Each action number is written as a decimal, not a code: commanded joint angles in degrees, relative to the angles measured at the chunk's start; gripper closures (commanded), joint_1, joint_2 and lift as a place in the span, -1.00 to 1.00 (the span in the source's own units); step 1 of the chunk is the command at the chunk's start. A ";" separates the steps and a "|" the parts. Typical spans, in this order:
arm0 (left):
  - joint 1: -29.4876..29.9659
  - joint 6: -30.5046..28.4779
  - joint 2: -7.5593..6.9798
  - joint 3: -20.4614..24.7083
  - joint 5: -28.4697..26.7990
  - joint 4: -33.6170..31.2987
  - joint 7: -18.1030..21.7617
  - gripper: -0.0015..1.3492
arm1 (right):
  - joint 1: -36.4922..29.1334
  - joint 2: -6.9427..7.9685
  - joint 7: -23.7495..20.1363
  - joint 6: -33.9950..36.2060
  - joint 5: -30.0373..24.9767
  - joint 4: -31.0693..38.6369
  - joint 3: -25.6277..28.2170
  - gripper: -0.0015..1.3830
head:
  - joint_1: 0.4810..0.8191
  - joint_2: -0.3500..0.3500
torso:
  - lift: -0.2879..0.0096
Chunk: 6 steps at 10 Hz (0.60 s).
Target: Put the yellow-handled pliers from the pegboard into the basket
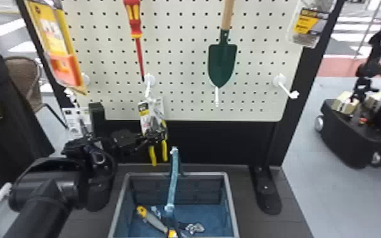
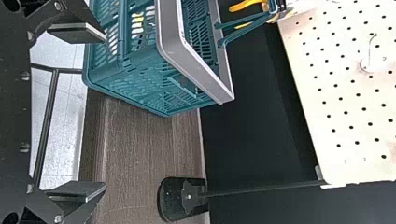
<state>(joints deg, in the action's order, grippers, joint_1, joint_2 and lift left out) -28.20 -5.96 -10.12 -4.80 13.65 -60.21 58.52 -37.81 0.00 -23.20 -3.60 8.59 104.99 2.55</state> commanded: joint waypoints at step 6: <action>2.27 -0.80 0.28 1.02 0.15 -3.71 0.01 0.66 | 0.00 0.05 0.00 0.00 0.02 -0.01 0.00 -0.75 | -0.60 0.00 | 0.26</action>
<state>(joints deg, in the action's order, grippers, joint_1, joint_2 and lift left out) -26.38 -6.62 -9.93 -4.05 13.80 -63.23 58.53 -37.81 0.00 -23.20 -3.60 8.61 104.98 2.55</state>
